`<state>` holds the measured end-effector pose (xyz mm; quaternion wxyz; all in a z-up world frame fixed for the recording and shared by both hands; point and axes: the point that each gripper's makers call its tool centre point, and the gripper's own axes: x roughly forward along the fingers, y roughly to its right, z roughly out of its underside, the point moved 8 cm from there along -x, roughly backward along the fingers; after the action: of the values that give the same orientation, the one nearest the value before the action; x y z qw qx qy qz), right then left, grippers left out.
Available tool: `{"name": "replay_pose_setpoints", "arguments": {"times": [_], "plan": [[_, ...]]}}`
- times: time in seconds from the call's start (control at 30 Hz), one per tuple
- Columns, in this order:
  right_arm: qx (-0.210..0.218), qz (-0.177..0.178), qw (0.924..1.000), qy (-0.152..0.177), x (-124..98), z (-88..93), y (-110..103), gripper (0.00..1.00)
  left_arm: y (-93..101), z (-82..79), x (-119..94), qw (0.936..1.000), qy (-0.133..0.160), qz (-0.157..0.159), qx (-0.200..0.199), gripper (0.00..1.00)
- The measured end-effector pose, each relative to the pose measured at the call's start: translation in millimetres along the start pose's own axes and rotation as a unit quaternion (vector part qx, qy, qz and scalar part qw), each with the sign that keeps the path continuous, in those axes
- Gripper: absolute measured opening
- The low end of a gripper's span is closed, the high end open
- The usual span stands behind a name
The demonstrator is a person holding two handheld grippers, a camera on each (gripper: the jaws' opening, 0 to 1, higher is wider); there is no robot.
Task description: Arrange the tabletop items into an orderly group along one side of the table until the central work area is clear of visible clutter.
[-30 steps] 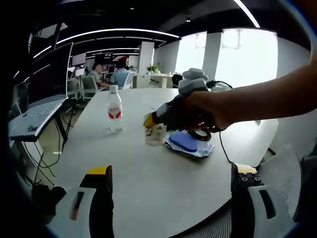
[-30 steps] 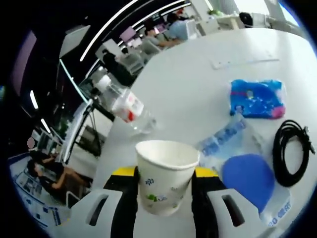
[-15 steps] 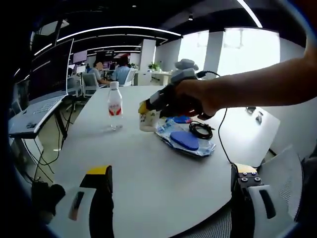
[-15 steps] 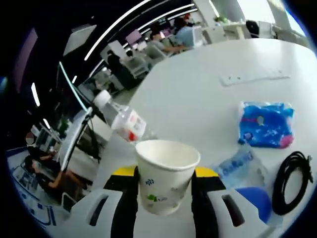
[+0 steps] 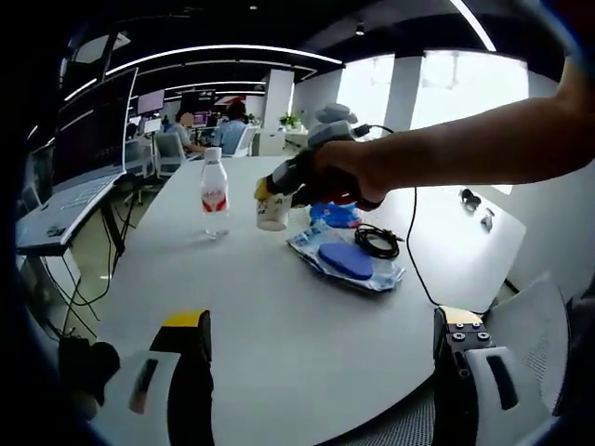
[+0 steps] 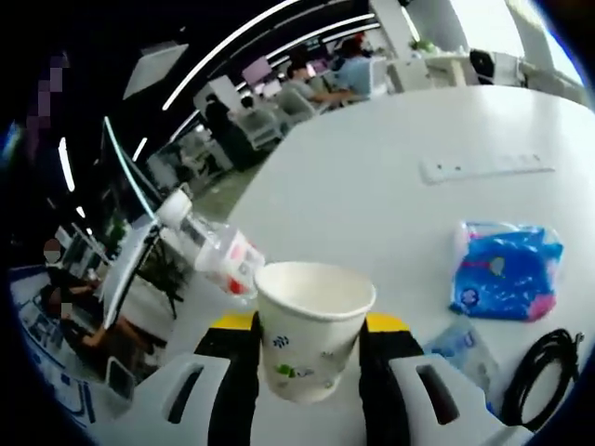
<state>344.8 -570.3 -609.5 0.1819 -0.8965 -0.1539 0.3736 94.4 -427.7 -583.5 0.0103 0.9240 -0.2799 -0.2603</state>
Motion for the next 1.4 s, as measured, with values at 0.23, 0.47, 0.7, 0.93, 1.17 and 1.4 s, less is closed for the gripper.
{"name": "replay_pose_setpoints", "arguments": {"times": [0.23,0.47,0.7,0.93,1.17,1.4], "plan": [[-0.002,0.0,1.0,-0.003,11.8,-5.3,3.2,0.38,0.7,0.4,1.4,1.0,-0.003,-0.001,-0.003,1.0],[-0.008,0.004,0.9999,-0.006,21.4,-8.2,6.9,0.38,3.7,1.9,2.8,1.0,-0.006,0.001,-0.004,1.0],[-0.021,0.007,0.9997,-0.01,27.7,-11.6,5.9,0.38,1.9,2.4,1.4,0.9999,-0.004,-0.004,-0.009,1.0],[-0.033,0.01,0.9993,-0.012,36.5,-14.8,5.2,0.38,-2.2,2.1,0.9,0.9997,0.0,-0.014,-0.022,1.0],[-0.047,0.013,0.9987,-0.015,43.2,-14.1,4.8,0.38,3.6,0.8,1.9,0.9995,0.006,-0.016,-0.027,1.0],[-0.063,0.019,0.9977,-0.014,51.7,-17.1,5.3,0.38,6.3,1.3,3.8,0.9994,0.005,-0.015,-0.032,1.0]]}}
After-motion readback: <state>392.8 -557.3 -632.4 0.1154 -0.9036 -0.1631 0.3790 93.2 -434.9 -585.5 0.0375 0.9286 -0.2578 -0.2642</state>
